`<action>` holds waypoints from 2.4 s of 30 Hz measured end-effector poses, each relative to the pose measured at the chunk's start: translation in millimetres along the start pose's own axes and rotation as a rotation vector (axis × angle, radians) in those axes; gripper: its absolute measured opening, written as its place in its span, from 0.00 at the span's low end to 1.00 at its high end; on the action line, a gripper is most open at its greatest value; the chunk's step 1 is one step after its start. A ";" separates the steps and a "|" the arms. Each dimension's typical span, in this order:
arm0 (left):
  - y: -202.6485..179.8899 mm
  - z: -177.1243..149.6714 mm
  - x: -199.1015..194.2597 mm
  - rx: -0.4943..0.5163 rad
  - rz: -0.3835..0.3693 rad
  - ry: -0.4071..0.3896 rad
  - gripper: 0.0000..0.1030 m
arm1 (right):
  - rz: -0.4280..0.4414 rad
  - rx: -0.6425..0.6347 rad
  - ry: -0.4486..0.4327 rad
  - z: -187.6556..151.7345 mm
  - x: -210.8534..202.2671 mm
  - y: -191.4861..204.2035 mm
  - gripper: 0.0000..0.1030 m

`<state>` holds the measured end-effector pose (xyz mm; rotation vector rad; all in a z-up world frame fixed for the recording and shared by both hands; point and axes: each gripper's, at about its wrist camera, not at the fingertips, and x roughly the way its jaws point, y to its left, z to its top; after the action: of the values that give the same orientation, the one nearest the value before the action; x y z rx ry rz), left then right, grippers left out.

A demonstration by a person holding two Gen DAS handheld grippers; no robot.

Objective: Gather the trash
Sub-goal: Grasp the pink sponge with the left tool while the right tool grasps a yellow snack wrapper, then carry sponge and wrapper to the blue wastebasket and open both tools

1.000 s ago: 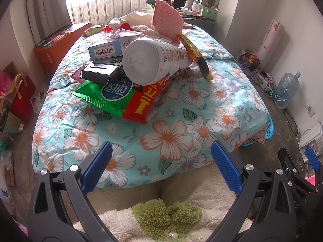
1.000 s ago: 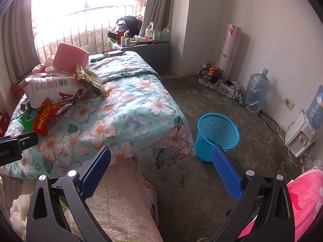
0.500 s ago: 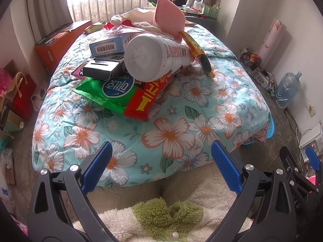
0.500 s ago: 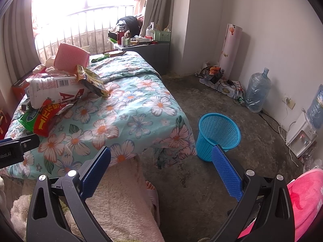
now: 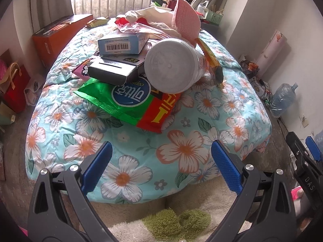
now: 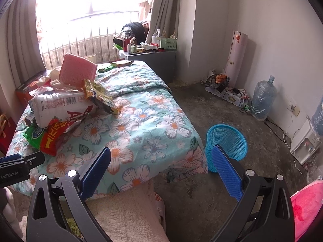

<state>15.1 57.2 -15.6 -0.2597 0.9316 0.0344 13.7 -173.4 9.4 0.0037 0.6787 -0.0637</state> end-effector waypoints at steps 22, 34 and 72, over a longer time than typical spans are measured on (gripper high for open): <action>14.7 182.1 -15.2 0.062 -0.354 -0.212 0.87 | 0.242 -0.239 -0.105 54.2 71.9 75.5 0.81; -12.3 230.2 87.0 0.082 -0.283 0.070 0.43 | 0.265 -0.513 -0.050 46.5 131.4 105.8 0.54; -296.6 172.9 89.2 0.424 -0.507 0.090 0.26 | -0.037 0.311 -0.109 37.8 84.9 -221.4 0.05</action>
<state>246.7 -196.6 72.7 -0.0971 0.9161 -0.6401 90.1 -400.2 -10.6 0.2850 0.5545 -0.2031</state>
